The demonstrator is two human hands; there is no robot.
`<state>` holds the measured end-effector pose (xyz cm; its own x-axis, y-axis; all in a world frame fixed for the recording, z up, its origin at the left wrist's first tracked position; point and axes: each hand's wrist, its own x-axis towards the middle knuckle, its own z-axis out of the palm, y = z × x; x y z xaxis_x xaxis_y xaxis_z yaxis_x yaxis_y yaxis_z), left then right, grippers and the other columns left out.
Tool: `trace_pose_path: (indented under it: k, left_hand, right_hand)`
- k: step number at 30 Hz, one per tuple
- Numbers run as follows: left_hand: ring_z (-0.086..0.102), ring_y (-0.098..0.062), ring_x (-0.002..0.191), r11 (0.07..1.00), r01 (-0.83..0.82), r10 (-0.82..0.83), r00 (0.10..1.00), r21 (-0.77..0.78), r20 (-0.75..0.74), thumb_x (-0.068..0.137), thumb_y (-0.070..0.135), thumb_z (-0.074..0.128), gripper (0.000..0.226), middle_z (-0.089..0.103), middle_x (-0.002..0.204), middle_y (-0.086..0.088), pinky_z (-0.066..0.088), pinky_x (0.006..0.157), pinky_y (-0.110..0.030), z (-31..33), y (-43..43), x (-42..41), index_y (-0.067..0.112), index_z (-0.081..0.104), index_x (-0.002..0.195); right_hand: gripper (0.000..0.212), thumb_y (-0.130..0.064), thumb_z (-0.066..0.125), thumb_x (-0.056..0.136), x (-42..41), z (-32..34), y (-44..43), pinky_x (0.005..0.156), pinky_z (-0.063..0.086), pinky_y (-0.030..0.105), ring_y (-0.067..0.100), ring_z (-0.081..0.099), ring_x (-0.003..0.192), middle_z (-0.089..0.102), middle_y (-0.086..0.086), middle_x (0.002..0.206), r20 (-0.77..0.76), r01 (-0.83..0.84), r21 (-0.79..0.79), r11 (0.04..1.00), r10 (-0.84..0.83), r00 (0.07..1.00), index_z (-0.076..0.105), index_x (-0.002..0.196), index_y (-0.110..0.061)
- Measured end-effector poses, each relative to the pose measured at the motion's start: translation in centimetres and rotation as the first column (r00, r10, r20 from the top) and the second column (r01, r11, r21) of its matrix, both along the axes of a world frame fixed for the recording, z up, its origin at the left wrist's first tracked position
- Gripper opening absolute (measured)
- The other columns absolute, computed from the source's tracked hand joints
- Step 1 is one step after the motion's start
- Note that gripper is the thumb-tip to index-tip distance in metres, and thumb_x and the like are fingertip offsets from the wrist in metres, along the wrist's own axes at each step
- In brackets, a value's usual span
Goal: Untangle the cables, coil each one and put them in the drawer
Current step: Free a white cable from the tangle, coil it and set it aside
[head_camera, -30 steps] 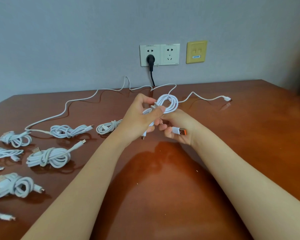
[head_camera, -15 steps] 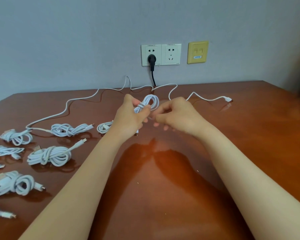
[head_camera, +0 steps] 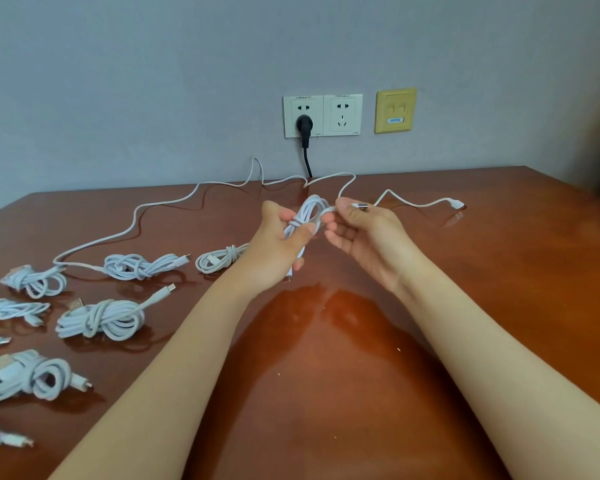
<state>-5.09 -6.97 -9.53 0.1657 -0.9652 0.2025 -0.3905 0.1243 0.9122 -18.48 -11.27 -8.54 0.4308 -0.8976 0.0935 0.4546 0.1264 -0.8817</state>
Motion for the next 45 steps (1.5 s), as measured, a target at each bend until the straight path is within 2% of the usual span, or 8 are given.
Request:
trace_pose_path:
  k: [4,10,17,25,32,35,40,45]
  left_hand:
    - [0.041,0.002,0.037,1.000,0.018,-0.019,0.999,-0.019,-0.036,0.097,0.024,0.048,0.020,0.047,0.080,0.001,0.035,0.039,-0.015,-0.2,-0.3,-0.5,0.019,0.032,0.107]
    - [0.044,0.001,0.040,0.999,0.014,-0.015,1.000,-0.031,-0.008,0.098,0.023,0.047,0.014,0.049,0.071,0.003,0.035,0.041,-0.014,-0.7,-0.6,-0.3,0.024,0.050,0.111]
    - [0.040,-0.002,0.040,0.999,-0.005,0.001,0.994,-0.043,-0.105,0.097,0.025,0.049,0.013,0.047,0.074,0.002,0.033,0.041,-0.015,-0.3,-0.6,-0.2,0.020,0.053,0.108]
    - [0.040,-0.002,0.040,0.996,0.011,-0.021,0.991,-0.083,-0.129,0.099,0.018,0.043,0.018,0.054,0.079,0.003,0.032,0.039,-0.015,-0.4,-0.4,-0.8,0.027,0.049,0.114]
    - [0.043,-0.007,0.047,0.987,0.153,-0.148,0.986,-0.057,0.079,0.097,0.022,0.047,0.030,0.055,0.079,-0.002,0.038,0.046,-0.020,-0.9,-0.1,-0.4,0.050,0.044,0.110]
    - [0.043,-0.007,0.047,0.984,0.164,-0.158,0.983,-0.061,0.098,0.096,0.025,0.049,0.032,0.057,0.084,-0.004,0.040,0.049,-0.024,-1.0,-0.1,-0.6,0.056,0.044,0.103]
    - [0.040,-0.008,0.048,0.991,0.118,-0.119,0.993,-0.067,-0.007,0.094,0.019,0.051,0.032,0.055,0.080,0.000,0.038,0.047,-0.024,-1.1,-0.6,-0.6,0.041,0.049,0.118]
    - [0.037,-0.002,0.044,0.991,0.099,-0.113,0.980,-0.089,-0.165,0.096,0.013,0.047,0.031,0.047,0.073,0.003,0.035,0.043,-0.019,-0.8,-0.5,-0.5,0.031,0.052,0.121]
  right_hand:
    - [0.016,-0.011,0.051,0.093,0.5,-0.3,0.1,0.061,0.052,0.015,0.005,0.057,0.057,0.062,-0.002,0.061,0.139,0.022,0.079,0.997,-0.033,0.990,0.060,0.080,-0.010]
    - [0.015,-0.008,0.047,0.095,0.7,-0.2,0.4,0.063,0.050,0.014,0.002,0.054,0.057,0.059,-0.003,0.066,-0.063,0.135,-0.125,0.983,-0.144,0.988,0.062,0.098,-0.010]
    - [0.011,-0.008,0.062,0.086,0.9,0.2,1.0,0.061,0.042,0.020,0.009,0.048,0.057,0.059,0.003,0.064,-0.228,0.189,-0.206,0.960,-0.235,0.945,0.063,0.077,-0.014]
    - [0.008,-0.009,0.066,0.081,0.2,0.8,0.6,0.047,0.044,0.014,0.005,0.044,0.045,0.061,-0.003,0.051,-0.373,0.167,-0.039,0.985,-0.169,0.912,0.065,0.073,-0.012]
    - [0.011,-0.007,0.066,0.079,-0.3,0.8,0.3,0.048,0.039,0.016,0.005,0.040,0.043,0.055,-0.005,0.044,-0.488,0.171,-0.103,0.980,-0.199,0.850,0.065,0.069,-0.011]
    - [0.011,-0.009,0.070,0.079,-0.2,0.4,0.0,0.047,0.038,0.017,0.006,0.040,0.043,0.052,-0.007,0.043,-0.456,0.234,-0.118,0.965,-0.262,0.850,0.065,0.069,-0.008]
    - [0.017,-0.020,0.073,0.079,1.0,-1.0,0.0,0.057,0.042,0.026,0.012,0.049,0.049,0.060,0.000,0.055,-0.411,0.361,-0.247,0.900,-0.434,0.802,0.066,0.066,-0.012]
    - [0.012,0.003,0.058,0.087,0.7,0.4,0.6,0.055,0.052,0.017,0.007,0.059,0.052,0.063,0.005,0.068,-0.247,0.178,-0.167,0.970,-0.216,0.945,0.063,0.082,-0.007]
